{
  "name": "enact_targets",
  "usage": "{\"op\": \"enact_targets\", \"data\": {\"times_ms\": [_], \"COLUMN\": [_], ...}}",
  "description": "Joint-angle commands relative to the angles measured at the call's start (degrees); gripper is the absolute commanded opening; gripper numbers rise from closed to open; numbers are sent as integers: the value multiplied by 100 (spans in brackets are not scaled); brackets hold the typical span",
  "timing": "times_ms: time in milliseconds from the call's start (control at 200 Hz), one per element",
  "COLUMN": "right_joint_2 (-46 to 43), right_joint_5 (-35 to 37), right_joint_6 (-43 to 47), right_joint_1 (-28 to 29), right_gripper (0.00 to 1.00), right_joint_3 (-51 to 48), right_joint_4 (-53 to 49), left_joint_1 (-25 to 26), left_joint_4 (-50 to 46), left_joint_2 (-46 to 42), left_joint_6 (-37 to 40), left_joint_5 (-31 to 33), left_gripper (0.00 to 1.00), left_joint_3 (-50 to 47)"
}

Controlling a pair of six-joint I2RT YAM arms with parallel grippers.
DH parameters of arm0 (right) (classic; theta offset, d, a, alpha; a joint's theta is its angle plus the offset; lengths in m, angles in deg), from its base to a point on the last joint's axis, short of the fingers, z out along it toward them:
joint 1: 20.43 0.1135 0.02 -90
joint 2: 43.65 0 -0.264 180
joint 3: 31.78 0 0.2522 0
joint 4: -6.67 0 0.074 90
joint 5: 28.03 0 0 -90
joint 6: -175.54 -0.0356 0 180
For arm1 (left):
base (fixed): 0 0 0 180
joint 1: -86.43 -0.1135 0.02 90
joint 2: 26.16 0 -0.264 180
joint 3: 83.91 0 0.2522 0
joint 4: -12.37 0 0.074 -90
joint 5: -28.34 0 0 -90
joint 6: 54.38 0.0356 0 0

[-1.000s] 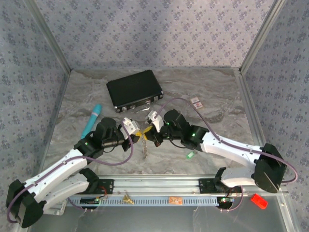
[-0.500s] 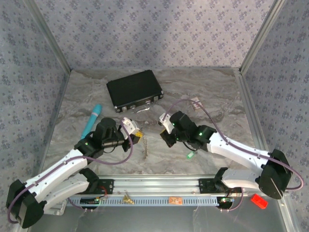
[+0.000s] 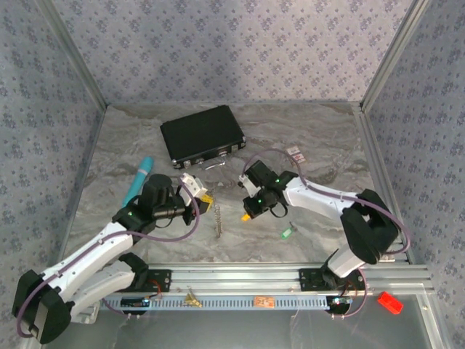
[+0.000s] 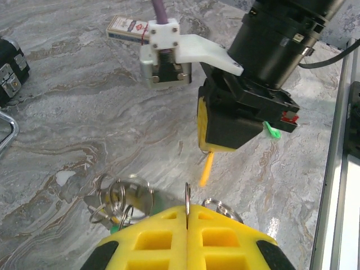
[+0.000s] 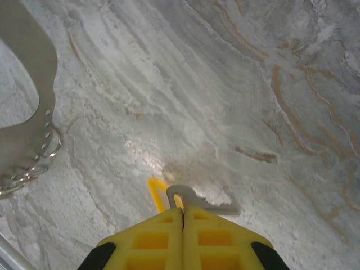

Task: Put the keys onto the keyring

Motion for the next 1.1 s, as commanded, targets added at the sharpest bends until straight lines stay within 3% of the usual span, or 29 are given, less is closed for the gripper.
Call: {"op": "enact_targets", "data": {"times_ms": [0,260,575,805,1099], "right_joint_2": [280,1057,1378,1410,1431], "right_joint_5": [-239,-285,-355,-331,-296], "right_joint_6": [-119,41,61,67,94], "right_joint_1": [-75,-148,-171,-174,-172], "right_gripper": [0,0,0,14,18], "right_joint_3": [326,820,961,974,978], "right_joint_4": [-250,-340,-383,-406,-582], "left_joint_1": [-94,-130,-133,-136,-142], "left_joint_4": [188,271,356,361,359], "left_joint_2": [8,12,34,38,41], "left_joint_6": [35,24,45,50,50], "left_joint_5": [-223,-256,-301,-305,-319], "left_gripper": [0,0,0,0,0], "left_joint_3": [-55,-138,-170,-169,-169]}}
